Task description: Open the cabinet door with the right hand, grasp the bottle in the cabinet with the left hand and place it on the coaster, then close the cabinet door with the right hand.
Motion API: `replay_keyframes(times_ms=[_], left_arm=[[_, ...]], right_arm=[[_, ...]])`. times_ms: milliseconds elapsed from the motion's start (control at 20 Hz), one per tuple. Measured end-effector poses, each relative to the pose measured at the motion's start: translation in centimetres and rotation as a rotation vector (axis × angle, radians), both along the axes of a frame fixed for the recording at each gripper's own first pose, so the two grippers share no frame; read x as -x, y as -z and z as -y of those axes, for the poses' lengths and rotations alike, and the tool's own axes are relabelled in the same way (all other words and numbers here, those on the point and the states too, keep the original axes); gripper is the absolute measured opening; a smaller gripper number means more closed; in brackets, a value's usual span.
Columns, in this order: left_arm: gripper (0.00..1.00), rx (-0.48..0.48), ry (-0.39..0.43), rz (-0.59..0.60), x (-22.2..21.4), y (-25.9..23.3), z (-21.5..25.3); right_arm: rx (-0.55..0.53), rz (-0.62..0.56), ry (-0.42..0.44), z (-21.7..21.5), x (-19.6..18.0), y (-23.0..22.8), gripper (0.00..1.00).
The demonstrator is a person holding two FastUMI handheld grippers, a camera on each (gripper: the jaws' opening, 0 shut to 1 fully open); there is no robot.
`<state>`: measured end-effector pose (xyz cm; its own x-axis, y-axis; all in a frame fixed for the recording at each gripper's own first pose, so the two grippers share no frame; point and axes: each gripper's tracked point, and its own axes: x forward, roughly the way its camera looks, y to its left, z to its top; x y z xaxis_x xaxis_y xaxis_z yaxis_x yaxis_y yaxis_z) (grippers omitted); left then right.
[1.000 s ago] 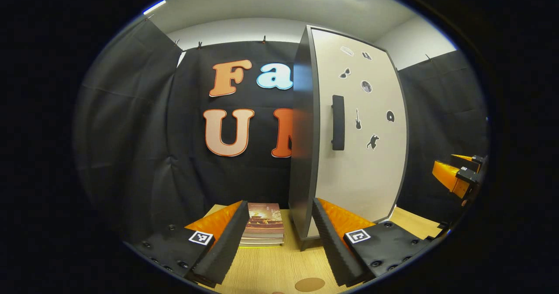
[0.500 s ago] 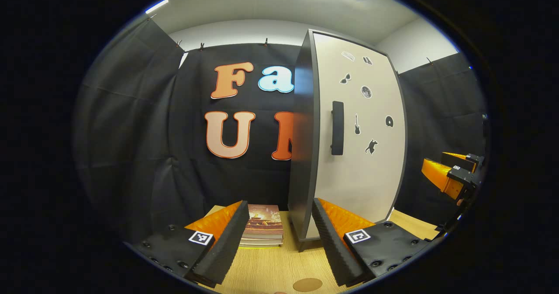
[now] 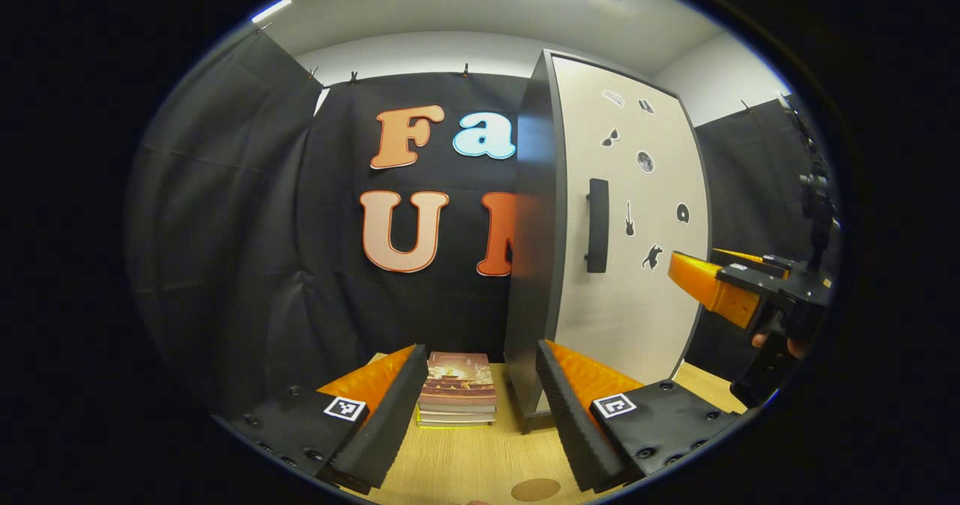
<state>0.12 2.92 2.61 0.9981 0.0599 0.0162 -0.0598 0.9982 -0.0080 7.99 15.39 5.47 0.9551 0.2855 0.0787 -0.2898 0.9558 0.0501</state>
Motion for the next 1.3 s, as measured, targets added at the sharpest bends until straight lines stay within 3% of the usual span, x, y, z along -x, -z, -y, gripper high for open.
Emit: replay_keyframes(times_ms=[300, 700, 1000, 1050, 1100, 1150, 1300], left_arm=[[0.94, -0.016, -0.050, -0.011, -0.1, 0.5, -2.3], [0.94, -0.019, -0.085, -0.007, -0.7, 0.5, -4.5], [0.94, -0.006, -0.089, -0.021, -1.4, 1.2, -5.3], [0.94, -0.004, -0.085, -0.023, -1.4, 1.3, -5.3], [0.94, -0.004, -0.081, -0.023, -1.4, 1.4, -5.3], [0.95, -0.006, -0.079, -0.024, -1.4, 1.4, -5.4], [0.94, -0.005, -0.075, -0.023, -1.3, 1.4, -5.7]], right_arm=[[0.011, 0.041, -0.029, -4.0, -4.5, -2.2, 0.95], [0.025, -0.064, -0.006, -7.0, -10.8, 0.2, 0.94], [0.016, -0.039, 0.002, -7.9, -11.4, -0.3, 0.66], [0.019, -0.039, -0.006, -8.4, -11.3, -0.2, 0.53], [0.022, -0.041, 0.004, -8.5, -11.2, -0.2, 0.51], [0.023, -0.037, 0.014, -8.5, -11.3, -0.2, 0.38], [-0.020, -0.066, 0.024, -8.4, -11.4, -0.1, 0.33]])
